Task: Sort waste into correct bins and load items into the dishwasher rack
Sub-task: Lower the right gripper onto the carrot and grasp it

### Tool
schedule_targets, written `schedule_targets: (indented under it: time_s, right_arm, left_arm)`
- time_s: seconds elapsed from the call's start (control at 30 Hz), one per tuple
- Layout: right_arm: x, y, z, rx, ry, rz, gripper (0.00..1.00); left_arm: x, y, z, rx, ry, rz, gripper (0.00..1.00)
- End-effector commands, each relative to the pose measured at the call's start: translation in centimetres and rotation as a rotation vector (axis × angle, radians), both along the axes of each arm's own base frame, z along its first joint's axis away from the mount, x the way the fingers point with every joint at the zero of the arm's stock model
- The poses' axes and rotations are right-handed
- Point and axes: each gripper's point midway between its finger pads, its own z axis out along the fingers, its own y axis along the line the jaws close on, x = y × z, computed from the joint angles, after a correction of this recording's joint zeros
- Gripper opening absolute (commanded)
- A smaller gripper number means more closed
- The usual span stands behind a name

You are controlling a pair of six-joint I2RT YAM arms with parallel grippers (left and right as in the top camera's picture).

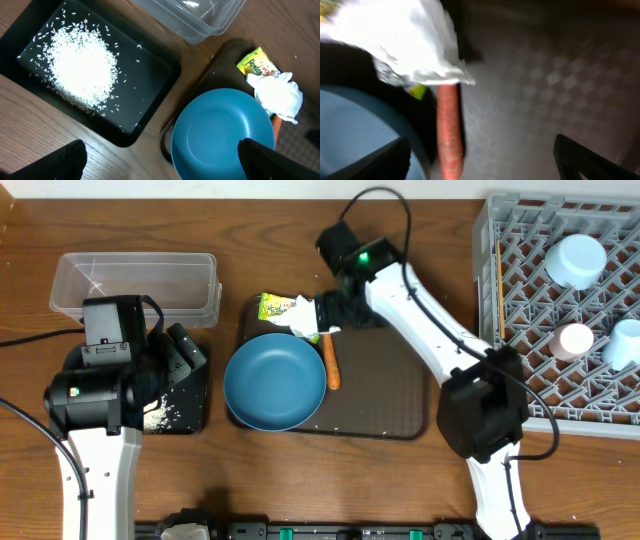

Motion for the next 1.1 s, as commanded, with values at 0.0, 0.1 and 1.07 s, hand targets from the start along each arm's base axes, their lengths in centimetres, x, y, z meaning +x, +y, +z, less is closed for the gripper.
schedule_targets:
  time_s: [0.0,0.1,1.07]
  right_arm:
    - [-2.1,0.6,-2.5,-0.009,0.059,0.007,0.85]
    - [-3.0,1.2,-4.2,0.021,0.087,0.020,0.83]
    - [-3.5,-3.0,-6.6,-0.084,0.118,0.101,0.43]
  left_arm:
    - [0.1,0.3,0.5,0.004,-0.013,0.017,0.99]
    - [0.1,0.3,0.5,0.004,-0.013,0.017,0.99]
    - [0.1,0.3,0.5,0.004,-0.013,0.017,0.99]
